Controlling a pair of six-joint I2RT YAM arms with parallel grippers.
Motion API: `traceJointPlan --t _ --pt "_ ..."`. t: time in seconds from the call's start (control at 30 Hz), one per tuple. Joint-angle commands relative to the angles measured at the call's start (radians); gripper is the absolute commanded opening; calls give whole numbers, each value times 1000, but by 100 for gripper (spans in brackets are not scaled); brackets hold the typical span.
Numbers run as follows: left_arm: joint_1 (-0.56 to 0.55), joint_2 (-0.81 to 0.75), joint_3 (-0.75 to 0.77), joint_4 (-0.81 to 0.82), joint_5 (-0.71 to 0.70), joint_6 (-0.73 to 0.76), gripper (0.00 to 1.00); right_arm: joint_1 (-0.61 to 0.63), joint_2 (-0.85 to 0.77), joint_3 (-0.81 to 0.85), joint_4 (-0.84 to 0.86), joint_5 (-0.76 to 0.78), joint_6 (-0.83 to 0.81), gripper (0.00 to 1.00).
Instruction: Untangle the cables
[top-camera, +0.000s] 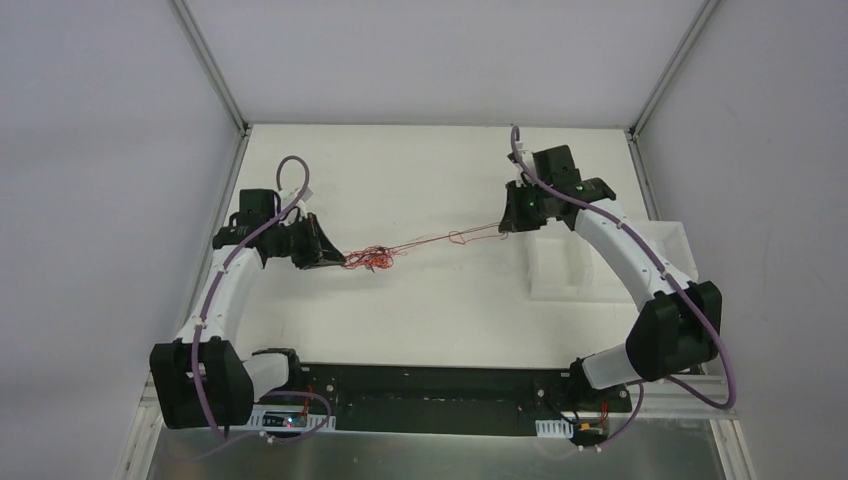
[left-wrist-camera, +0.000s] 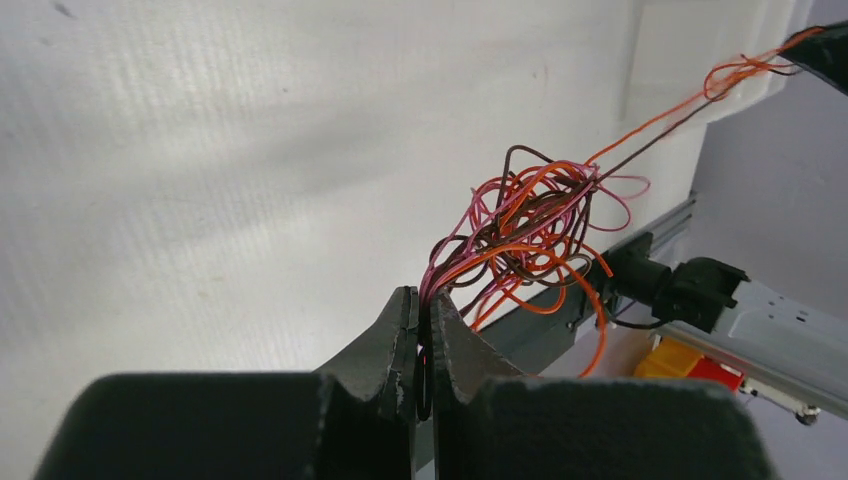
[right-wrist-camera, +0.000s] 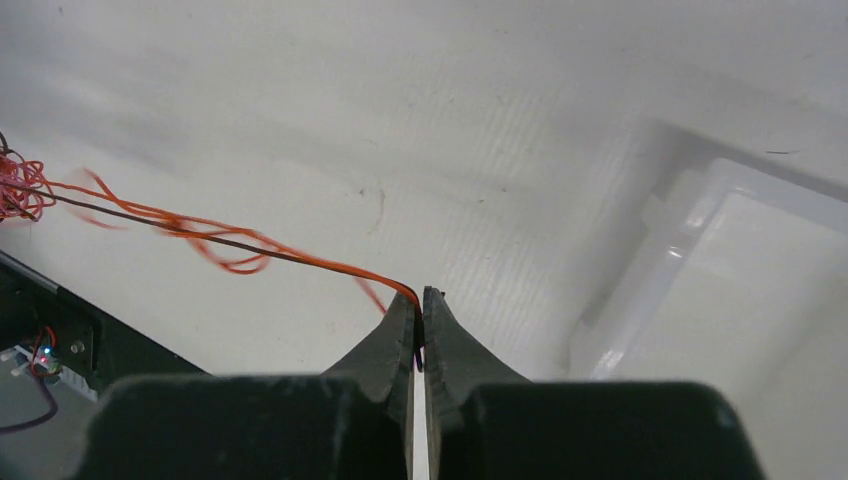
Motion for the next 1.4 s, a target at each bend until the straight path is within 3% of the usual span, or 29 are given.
traceJointPlan --t 0.0,0.37,0.63,0.87,1.13,1.2,1.37 --pt "70 32 51 -150 -303 115 0 -116 -68 20 -48 227 -74 0" --pt "177 138 128 -231 -512 127 0 -194 -88 151 -46 229 -95 0" --pt "281 154 162 -245 -509 229 0 -208 -71 210 -57 211 -104 0" --pt "455 275 238 -284 -494 360 0 -270 -57 272 -55 198 -106 0" --pt "525 338 254 -278 -501 465 0 -276 -45 326 -66 104 -71 0" --pt "526 329 252 -282 -428 485 0 -274 -45 335 -73 21 -49 0" --pt "502 249 255 -315 -75 498 0 -247 -30 381 -113 -312 6 0"
